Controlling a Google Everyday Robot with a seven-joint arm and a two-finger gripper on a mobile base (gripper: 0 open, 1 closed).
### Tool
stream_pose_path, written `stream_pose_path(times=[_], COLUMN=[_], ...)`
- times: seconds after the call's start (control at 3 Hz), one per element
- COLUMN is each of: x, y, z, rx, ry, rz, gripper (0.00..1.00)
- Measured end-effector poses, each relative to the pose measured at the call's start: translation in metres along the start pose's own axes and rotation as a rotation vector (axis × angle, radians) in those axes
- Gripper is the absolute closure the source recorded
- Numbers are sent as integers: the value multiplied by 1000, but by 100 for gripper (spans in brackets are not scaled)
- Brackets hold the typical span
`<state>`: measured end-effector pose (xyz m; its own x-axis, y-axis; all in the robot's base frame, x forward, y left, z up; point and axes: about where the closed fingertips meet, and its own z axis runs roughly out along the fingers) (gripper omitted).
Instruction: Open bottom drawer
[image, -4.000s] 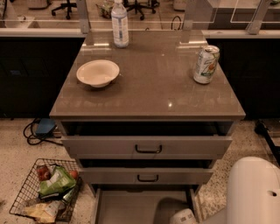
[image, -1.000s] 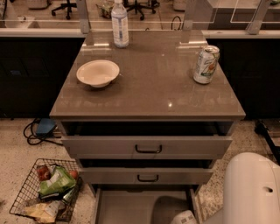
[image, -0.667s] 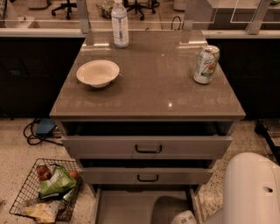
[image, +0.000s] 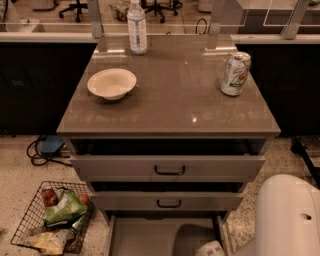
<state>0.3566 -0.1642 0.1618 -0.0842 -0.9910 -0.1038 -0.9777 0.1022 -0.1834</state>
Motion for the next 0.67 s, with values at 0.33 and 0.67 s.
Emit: stream_pose_path(times=[0.33, 0.67], x=[0, 0], y=[-4, -4], z=[1, 1], rx=[-1, -1], ry=[0, 0], rz=[0, 0], gripper=[0, 0])
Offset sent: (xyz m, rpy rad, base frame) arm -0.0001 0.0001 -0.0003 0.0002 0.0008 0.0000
